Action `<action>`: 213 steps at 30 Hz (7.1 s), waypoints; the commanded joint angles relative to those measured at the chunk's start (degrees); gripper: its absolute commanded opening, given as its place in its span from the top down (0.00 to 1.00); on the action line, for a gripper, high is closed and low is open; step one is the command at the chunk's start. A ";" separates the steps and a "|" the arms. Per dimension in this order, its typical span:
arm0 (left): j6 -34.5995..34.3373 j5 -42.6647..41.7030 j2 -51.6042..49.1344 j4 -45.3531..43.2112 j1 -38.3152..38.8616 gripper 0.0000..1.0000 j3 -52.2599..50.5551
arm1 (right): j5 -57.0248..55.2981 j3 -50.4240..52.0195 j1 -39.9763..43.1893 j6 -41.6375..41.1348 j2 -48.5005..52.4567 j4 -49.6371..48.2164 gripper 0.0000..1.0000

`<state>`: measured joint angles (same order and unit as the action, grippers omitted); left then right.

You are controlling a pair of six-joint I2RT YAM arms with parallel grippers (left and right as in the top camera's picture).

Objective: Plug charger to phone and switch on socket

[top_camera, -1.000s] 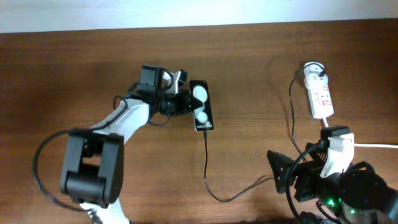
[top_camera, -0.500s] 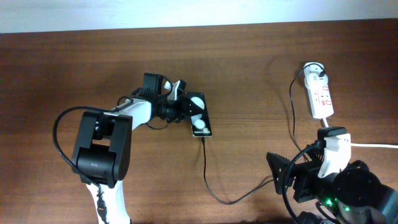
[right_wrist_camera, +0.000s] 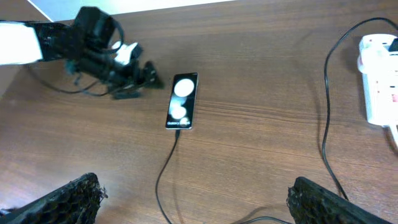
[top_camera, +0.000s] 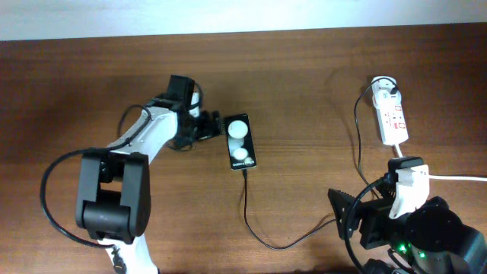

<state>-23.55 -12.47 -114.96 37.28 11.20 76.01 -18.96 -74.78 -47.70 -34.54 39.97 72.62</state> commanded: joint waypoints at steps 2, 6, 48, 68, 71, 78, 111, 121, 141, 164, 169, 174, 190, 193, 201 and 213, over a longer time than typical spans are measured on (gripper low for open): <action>2.34 13.81 10.51 9.07 -3.87 0.01 -1.90 | -4.66 5.46 0.22 -0.44 0.42 -2.99 0.01; 3.52 13.81 31.87 14.93 -3.87 0.01 -1.90 | -7.26 9.73 0.22 -8.41 3.58 -4.46 0.01; 2.21 22.38 114.60 57.64 -10.69 0.01 -1.31 | 29.00 -9.11 79.25 -1.25 50.99 -10.38 0.96; 2.21 22.38 114.60 57.66 -10.62 0.01 -1.31 | 30.21 -12.79 70.60 -1.92 80.41 -40.54 0.96; 2.21 22.38 114.60 57.66 -10.62 0.01 -1.31 | 29.88 -12.94 70.75 -1.92 80.41 -41.68 0.96; 2.21 22.38 114.60 57.66 -10.62 0.01 -1.31 | 30.34 -12.92 70.25 -1.90 82.36 -42.07 0.96; 2.21 22.38 114.60 57.66 -10.62 0.01 -1.31 | 27.85 -21.14 65.35 6.08 90.66 -27.47 0.96; 2.19 22.95 114.57 51.95 -10.62 0.01 -1.68 | 19.12 -21.16 75.80 3.89 71.14 -12.20 0.96; 2.19 22.77 114.55 -30.21 -10.62 0.01 -72.70 | 23.47 -21.20 67.69 4.37 2.73 3.56 0.96; 2.21 22.80 114.18 -33.40 -10.62 0.01 -75.38 | 27.04 7.48 59.12 23.82 -14.69 -3.10 0.01; 2.21 22.80 114.18 -33.40 -10.62 0.01 -75.38 | 28.22 39.50 56.70 23.76 -28.70 -35.06 0.01; 2.21 22.80 114.18 -33.40 -10.62 0.01 -75.38 | 31.01 58.88 56.65 23.61 -38.05 -53.64 0.01; 2.21 22.80 114.18 -33.40 -10.62 0.01 -75.38 | 28.44 74.47 52.70 23.80 -39.76 -69.02 0.01; 2.21 22.80 114.18 -33.40 -10.62 0.01 -75.38 | 28.44 74.47 52.70 23.80 -39.76 -69.02 0.01; 2.21 22.80 114.18 -33.40 -10.62 0.01 -75.38 | 28.44 74.47 52.70 23.80 -39.76 -69.02 0.01; 2.21 22.80 114.18 -33.40 -10.62 0.01 -75.38 | 28.44 74.47 52.70 23.80 -39.71 -69.05 0.01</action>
<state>-20.99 10.55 -0.91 3.97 0.82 0.95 10.00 -0.91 5.52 -11.33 0.84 3.77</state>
